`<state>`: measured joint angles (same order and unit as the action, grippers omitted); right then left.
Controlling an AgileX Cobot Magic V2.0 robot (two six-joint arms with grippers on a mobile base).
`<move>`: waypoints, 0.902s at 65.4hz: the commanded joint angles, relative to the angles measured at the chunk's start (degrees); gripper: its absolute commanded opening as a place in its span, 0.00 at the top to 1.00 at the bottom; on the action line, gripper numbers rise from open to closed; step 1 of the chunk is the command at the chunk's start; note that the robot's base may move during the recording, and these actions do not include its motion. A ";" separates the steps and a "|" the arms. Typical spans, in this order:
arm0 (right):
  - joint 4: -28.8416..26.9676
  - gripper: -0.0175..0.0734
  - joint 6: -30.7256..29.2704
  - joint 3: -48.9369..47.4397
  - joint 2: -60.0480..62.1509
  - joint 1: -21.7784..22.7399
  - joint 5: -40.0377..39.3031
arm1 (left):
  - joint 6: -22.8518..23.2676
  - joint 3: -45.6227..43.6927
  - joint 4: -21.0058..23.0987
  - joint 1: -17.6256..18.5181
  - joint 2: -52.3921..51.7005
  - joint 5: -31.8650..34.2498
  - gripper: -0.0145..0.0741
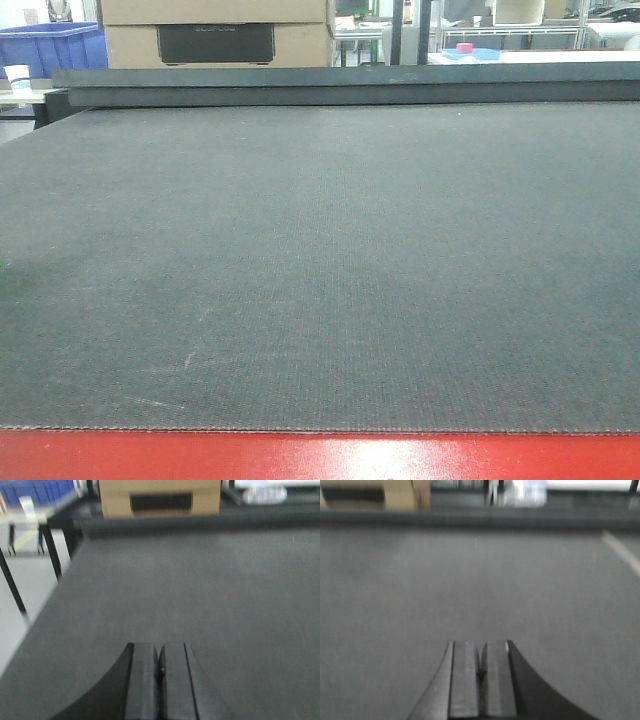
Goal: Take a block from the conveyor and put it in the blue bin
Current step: 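Lower both grippers toward the green and blue blocks on the belt, then close left gripper on green block and right gripper on blue block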
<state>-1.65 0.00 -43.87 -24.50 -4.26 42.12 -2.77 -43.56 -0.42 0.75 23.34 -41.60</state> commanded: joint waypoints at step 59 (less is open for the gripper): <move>0.31 0.48 0.00 -19.91 -60.94 0.20 16.34 | 0.39 -10.82 10.45 -0.17 40.59 -9.81 0.96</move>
<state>-1.65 0.00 -61.59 -82.69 -4.26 59.35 -2.77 -53.97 9.38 0.75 63.96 -51.80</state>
